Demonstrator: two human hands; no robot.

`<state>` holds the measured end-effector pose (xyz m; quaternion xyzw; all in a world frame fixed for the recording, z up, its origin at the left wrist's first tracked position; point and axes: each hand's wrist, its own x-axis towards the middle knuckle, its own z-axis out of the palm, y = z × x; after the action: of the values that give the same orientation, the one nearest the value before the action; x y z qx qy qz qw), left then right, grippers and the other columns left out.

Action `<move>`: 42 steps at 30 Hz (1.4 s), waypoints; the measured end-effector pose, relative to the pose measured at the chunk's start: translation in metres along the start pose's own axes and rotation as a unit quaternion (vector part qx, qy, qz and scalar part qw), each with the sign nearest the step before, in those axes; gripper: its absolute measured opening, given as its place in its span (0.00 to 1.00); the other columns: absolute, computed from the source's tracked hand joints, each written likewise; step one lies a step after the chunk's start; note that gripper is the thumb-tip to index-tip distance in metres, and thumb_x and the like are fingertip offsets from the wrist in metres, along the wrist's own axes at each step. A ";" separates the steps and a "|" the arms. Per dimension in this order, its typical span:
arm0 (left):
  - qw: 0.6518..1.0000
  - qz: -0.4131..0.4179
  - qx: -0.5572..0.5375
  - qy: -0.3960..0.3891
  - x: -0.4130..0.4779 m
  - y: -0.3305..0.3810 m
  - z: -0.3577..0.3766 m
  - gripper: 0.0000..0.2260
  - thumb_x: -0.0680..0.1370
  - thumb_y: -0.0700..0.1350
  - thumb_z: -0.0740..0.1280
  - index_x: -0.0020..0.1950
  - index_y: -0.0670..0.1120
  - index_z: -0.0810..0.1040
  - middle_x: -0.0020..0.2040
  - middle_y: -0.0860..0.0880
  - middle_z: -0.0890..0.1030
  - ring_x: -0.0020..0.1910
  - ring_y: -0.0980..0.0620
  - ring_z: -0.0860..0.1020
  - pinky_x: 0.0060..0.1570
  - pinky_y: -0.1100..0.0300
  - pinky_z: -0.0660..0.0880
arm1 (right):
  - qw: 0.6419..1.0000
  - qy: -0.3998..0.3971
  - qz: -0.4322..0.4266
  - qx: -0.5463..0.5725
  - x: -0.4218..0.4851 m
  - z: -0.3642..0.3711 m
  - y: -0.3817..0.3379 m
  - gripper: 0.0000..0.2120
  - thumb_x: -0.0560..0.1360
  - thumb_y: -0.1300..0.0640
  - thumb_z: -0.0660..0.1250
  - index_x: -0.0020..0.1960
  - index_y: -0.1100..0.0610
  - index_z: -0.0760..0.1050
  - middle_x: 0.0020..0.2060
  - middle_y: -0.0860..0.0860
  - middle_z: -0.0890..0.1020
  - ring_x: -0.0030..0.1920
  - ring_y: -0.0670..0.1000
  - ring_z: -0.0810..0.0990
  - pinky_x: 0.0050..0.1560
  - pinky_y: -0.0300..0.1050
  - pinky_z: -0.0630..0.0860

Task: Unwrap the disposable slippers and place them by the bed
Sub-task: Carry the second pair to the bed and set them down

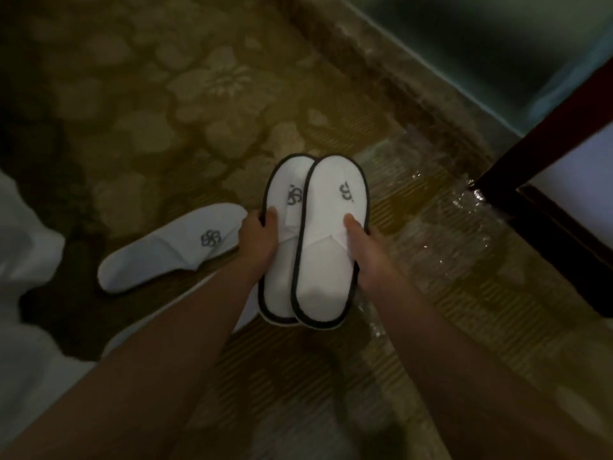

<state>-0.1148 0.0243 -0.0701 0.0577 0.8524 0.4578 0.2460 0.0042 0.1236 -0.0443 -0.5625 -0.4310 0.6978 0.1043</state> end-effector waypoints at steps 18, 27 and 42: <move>0.988 -0.116 0.101 0.009 -0.206 0.075 -0.165 0.14 0.80 0.52 0.57 0.43 0.42 0.72 0.49 0.37 0.80 0.51 0.39 0.78 0.48 0.55 0.69 | 0.984 -0.011 0.077 -0.163 -0.240 -0.020 -0.061 0.19 0.74 0.48 0.65 0.62 0.54 0.73 0.54 0.53 0.79 0.46 0.53 0.80 0.38 0.42 0.76; 0.991 -0.073 0.101 0.050 -0.243 0.205 -0.295 0.17 0.79 0.52 0.57 0.54 0.39 0.74 0.48 0.37 0.79 0.51 0.37 0.77 0.42 0.57 0.67 | 0.974 -0.045 0.038 -0.219 -0.348 0.030 -0.187 0.24 0.74 0.45 0.64 0.66 0.54 0.70 0.55 0.54 0.77 0.47 0.54 0.76 0.38 0.43 0.71; 0.952 -0.107 0.021 0.285 -0.356 0.230 -0.492 0.15 0.79 0.50 0.59 0.47 0.39 0.75 0.42 0.39 0.79 0.42 0.43 0.76 0.41 0.53 0.69 | 0.928 -0.229 -0.032 -0.292 -0.506 0.153 -0.236 0.26 0.75 0.45 0.64 0.71 0.51 0.65 0.64 0.55 0.74 0.54 0.56 0.76 0.54 0.51 0.76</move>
<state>-0.0662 -0.3292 0.4723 -0.1617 0.8978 0.4079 0.0393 -0.0346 -0.1263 0.4761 -0.3792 -0.6456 0.6471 -0.1437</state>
